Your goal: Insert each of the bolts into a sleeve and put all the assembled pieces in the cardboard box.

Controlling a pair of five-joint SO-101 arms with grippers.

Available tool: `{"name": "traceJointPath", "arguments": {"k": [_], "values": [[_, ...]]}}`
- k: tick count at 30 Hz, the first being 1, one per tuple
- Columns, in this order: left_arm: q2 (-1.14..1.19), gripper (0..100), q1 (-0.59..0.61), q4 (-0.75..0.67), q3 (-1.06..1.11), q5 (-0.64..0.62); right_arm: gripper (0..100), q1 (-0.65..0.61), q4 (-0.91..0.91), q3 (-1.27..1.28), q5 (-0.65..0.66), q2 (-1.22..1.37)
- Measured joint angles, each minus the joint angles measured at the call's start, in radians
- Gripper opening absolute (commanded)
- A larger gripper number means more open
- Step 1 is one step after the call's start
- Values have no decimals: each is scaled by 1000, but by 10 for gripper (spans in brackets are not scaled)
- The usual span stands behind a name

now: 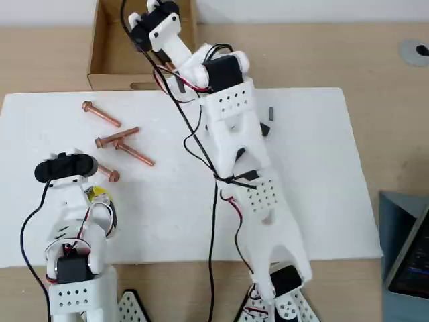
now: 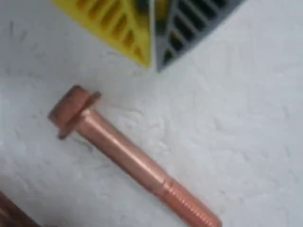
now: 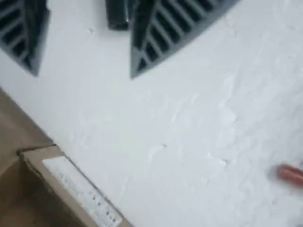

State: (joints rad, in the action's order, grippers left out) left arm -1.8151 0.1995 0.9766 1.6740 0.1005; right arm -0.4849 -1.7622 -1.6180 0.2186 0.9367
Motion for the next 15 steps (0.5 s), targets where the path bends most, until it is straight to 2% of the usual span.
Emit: {"name": "traceJointPath", "arguments": {"k": [7,10,15], "values": [[0,2,0,0,0,0,145,32,-2,34,0,-92],[0,2,0,0,0,0,145,51,-2,157,5,-169],[0,2,0,0,0,0,145,60,-2,436,94,-331]]}}
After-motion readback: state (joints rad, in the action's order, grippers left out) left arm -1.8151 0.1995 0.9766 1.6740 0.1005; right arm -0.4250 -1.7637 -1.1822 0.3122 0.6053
